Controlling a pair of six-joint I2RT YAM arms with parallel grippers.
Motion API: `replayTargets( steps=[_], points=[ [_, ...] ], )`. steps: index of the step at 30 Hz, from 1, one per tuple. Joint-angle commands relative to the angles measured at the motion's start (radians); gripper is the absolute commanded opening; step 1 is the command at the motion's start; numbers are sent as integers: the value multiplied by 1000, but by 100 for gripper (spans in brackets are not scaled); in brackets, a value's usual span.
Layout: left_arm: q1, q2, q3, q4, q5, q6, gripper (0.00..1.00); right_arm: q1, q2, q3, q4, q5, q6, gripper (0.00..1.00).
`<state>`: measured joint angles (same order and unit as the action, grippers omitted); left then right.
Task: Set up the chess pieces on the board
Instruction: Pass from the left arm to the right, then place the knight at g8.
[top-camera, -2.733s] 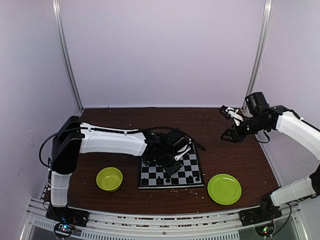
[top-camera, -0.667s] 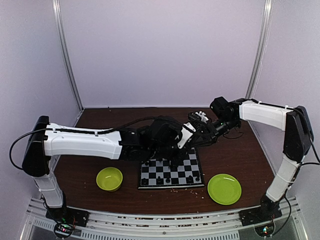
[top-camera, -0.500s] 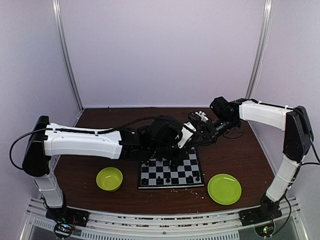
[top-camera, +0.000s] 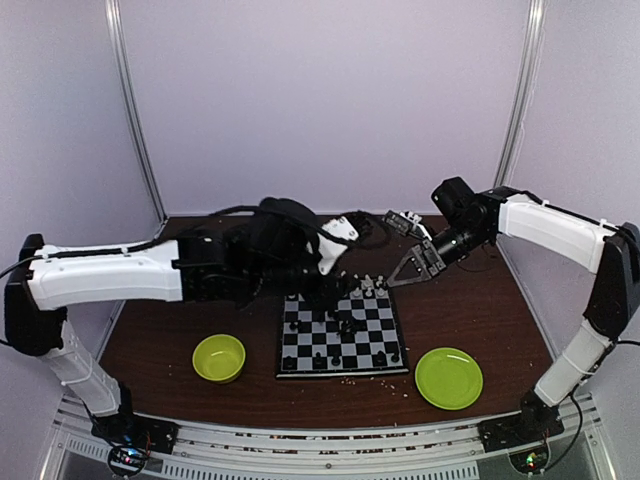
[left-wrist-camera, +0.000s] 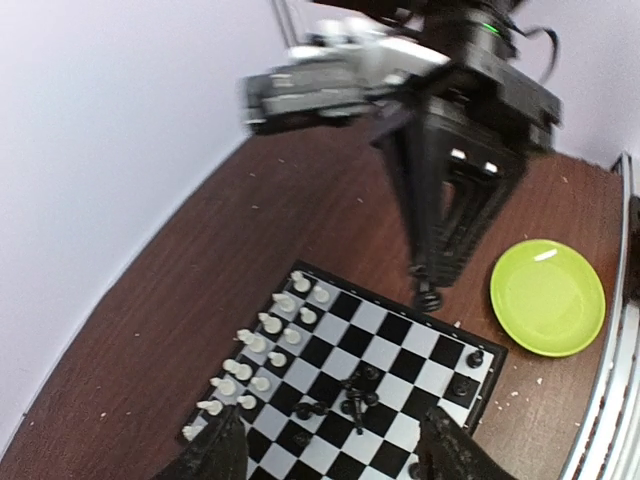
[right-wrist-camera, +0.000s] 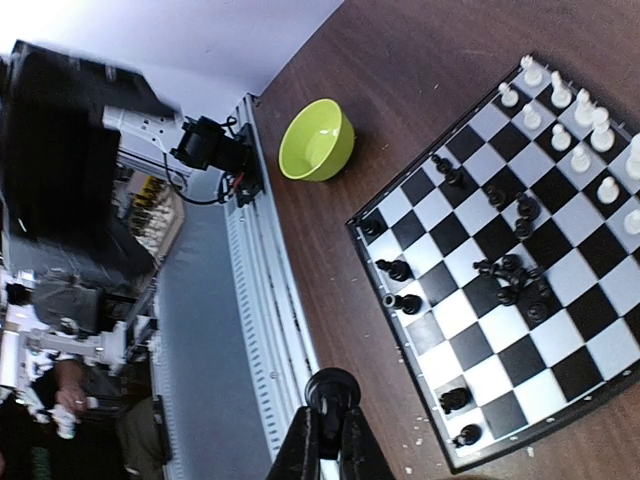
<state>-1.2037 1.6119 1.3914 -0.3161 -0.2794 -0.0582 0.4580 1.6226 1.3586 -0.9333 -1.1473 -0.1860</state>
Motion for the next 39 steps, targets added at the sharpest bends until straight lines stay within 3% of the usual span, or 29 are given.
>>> replayTargets(
  steps=[1, 5, 11, 14, 20, 24, 29, 39],
  points=[
    [127, -119, 46, -93, 46, -3, 62, 37, -132, -34, 108, 236, -54, 2],
    [268, -116, 117, -169, 147, -58, 63, 127, -194, -60, 146, 423, -109, 1],
    [439, -117, 103, -124, 204, -59, 63, 291, -176, -19, 134, 606, -189, 1],
    [508, -108, 91, -116, 251, -75, 63, 341, -121, 20, 134, 639, -194, 2],
    [630, -66, 199, -175, 477, -154, 63, 431, 45, 132, 112, 685, -213, 2],
    [693, -97, 114, -94, 542, -213, 62, 486, 160, 223, 99, 712, -225, 2],
    [877, -144, 1, 68, 794, -395, 58, 540, 292, 328, 63, 721, -243, 2],
    [918, -197, -21, 53, 819, -376, 55, 581, 451, 402, 33, 744, -237, 2]
  ],
)
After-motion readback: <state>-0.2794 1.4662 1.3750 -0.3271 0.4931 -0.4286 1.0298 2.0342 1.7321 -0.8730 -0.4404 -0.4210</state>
